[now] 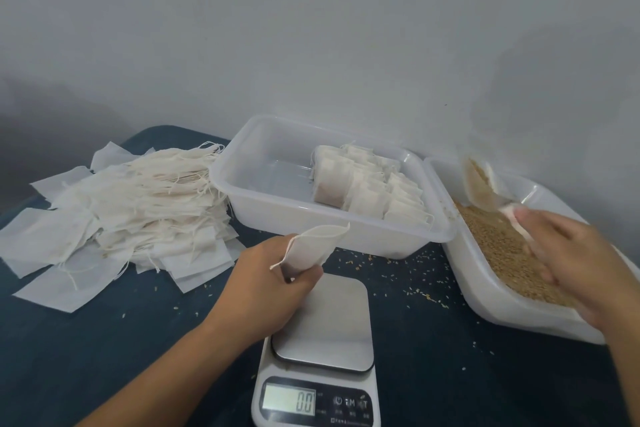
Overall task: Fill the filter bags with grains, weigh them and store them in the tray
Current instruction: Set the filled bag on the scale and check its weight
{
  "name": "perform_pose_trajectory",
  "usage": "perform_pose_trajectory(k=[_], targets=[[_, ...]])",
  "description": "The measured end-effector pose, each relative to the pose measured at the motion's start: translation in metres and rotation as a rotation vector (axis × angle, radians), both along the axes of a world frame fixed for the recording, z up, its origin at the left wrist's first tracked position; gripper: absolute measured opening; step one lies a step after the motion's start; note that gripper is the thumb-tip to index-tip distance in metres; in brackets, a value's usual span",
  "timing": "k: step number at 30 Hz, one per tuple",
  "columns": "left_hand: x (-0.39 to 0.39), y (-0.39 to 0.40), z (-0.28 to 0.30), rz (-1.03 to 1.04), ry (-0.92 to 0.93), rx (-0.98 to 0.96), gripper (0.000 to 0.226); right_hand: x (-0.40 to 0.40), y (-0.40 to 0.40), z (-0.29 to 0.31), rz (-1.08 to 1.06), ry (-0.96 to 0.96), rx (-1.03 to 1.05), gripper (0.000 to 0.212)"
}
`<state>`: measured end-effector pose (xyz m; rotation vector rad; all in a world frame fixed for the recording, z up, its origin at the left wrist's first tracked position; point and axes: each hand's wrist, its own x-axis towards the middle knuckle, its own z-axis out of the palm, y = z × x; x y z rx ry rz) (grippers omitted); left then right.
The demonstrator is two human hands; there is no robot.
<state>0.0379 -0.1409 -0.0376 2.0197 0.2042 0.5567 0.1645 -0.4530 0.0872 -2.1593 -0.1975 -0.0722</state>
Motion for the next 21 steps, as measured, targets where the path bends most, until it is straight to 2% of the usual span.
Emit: perform_pose_trajectory(k=[4,8,11,16,18,21], targets=[[0.0,0.002,0.001,0.019,-0.015,0.008,0.033,-0.028,0.024,0.023,0.314,0.075,-0.095,0.036],[0.001,0.003,0.0,0.037,-0.003,0.004,0.032,-0.049,0.044,0.042,0.513,0.135,-0.294,0.033],[0.001,0.004,0.001,0.039,0.008,0.009,0.034,-0.056,0.056,0.052,0.547,0.115,-0.366,0.03],[0.002,0.006,-0.002,0.051,-0.011,0.004,0.012,-0.053,0.061,0.057,0.57,0.063,-0.438,0.023],[0.002,0.006,-0.002,0.045,-0.012,0.048,0.008,-0.049,0.06,0.058,0.579,0.073,-0.456,0.017],[0.002,0.006,0.0,0.051,-0.011,0.138,0.006,-0.043,0.056,0.062,0.569,0.099,-0.493,0.024]])
